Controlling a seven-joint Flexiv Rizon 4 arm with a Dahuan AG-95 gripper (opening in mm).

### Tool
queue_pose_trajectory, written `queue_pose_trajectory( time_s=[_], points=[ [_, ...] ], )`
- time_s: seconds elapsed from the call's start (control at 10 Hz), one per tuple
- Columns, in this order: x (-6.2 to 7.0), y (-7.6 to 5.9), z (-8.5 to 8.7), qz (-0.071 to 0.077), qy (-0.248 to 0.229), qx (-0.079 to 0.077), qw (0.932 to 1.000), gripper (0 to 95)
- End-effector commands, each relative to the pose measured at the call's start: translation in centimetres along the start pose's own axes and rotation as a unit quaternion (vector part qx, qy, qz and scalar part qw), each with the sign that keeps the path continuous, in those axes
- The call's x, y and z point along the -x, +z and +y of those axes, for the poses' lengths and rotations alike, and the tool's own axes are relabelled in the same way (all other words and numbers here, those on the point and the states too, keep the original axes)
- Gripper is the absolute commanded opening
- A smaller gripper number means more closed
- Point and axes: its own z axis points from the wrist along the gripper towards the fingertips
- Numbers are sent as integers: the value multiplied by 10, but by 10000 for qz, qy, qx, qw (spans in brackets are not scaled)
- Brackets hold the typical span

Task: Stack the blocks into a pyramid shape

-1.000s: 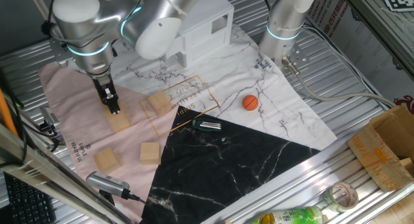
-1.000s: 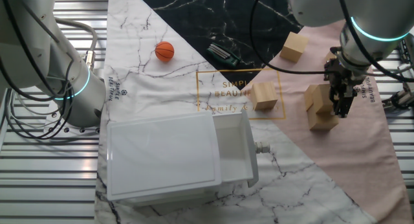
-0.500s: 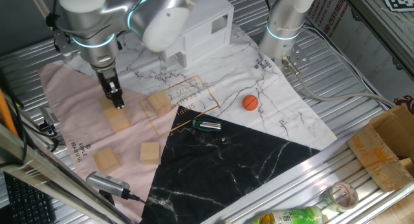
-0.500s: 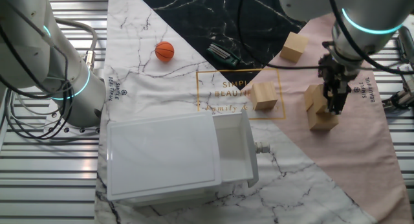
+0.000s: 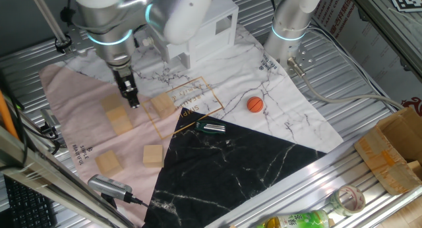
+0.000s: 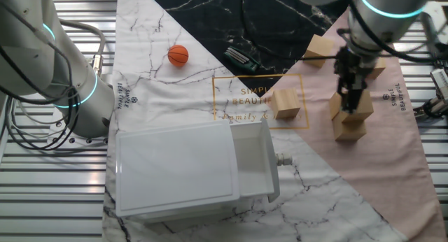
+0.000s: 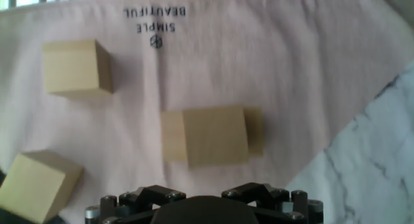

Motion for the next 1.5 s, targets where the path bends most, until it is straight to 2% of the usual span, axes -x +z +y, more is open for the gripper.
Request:
queue_pose_trajectory(
  time_s=[0.1,0.3,0.4,0.5,0.6,0.7,0.9,1.5],
  points=[
    [-14,3,3,7,20,12,10000,950],
    [-29,13,0,64,-36,34,10000,950],
    [-42,23,-2,70,-25,59,10000,950],
    [-47,28,-2,96,-9,80,9999,950],
    [-54,34,-4,190,20,159,9997,950],
    [-55,34,-4,329,38,170,9993,950],
    [-55,33,-5,420,-45,180,9989,950],
    [-55,33,-5,385,-233,153,9989,950]
  ],
)
